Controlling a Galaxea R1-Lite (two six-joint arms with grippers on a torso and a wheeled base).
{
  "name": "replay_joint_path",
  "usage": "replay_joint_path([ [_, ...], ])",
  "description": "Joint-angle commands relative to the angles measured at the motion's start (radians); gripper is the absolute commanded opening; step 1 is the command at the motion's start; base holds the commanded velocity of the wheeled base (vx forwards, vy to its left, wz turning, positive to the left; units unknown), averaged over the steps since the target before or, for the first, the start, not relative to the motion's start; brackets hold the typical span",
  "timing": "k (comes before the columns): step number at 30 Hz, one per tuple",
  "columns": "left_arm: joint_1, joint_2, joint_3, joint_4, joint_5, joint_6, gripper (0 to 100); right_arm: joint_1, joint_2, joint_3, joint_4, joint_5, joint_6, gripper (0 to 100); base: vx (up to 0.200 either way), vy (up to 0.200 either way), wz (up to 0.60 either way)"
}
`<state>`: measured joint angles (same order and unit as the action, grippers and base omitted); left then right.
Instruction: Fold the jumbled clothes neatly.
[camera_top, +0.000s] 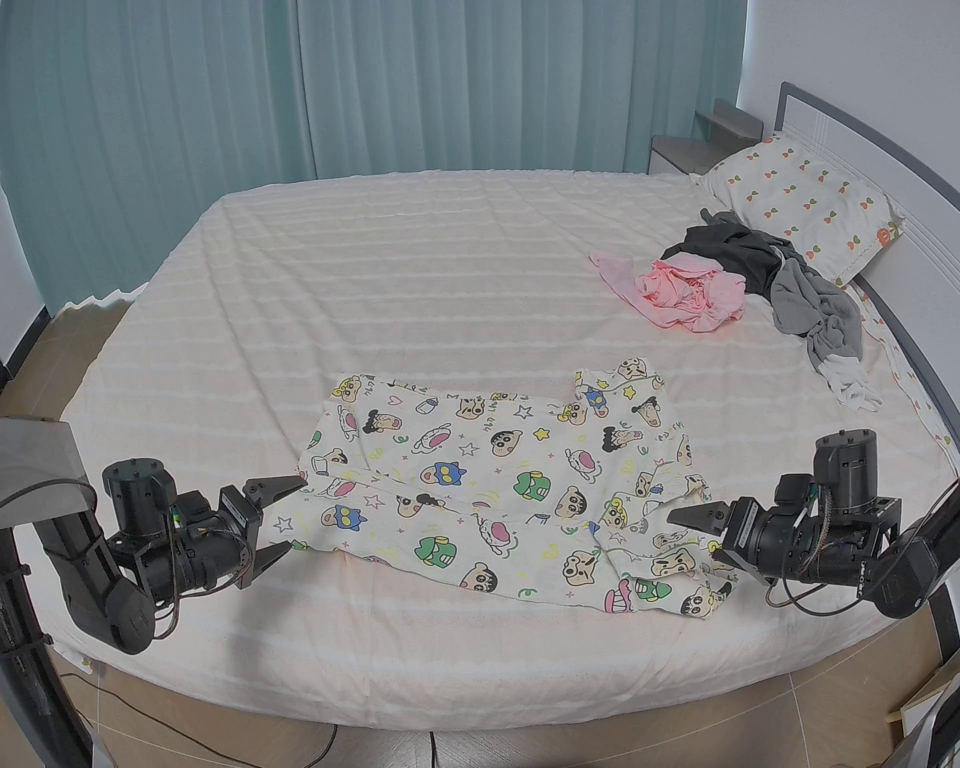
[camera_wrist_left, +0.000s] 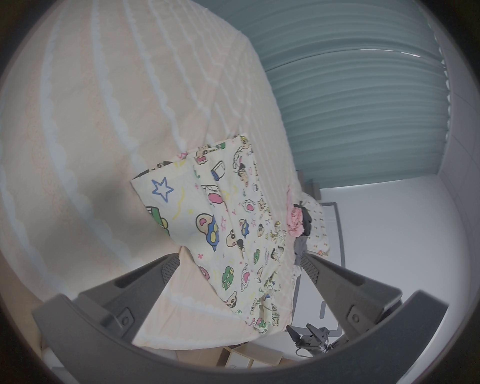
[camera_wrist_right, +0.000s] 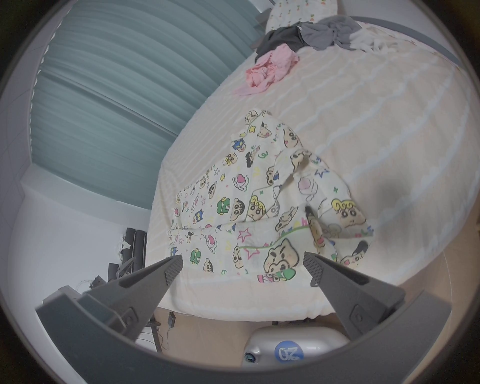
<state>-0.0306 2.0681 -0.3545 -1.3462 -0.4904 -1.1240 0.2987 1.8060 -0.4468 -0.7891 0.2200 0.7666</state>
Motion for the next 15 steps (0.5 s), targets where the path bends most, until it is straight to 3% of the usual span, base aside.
replay_joint_path([
  [1,0.008,0.119,0.111,-0.142,-0.019,-0.003,100,0.059,0.039,-0.046,0.068,-0.051,0.040,100,0.000,0.000,0.00],
  [6,-0.005,0.152,0.135,-0.192,-0.016,0.036,100,0.026,0.104,-0.036,0.065,-0.067,-0.072,100,0.000,0.000,0.00],
  [15,-0.006,0.155,0.137,-0.192,-0.008,0.044,100,0.000,0.174,-0.041,0.019,-0.076,-0.095,100,0.000,0.000,0.00],
])
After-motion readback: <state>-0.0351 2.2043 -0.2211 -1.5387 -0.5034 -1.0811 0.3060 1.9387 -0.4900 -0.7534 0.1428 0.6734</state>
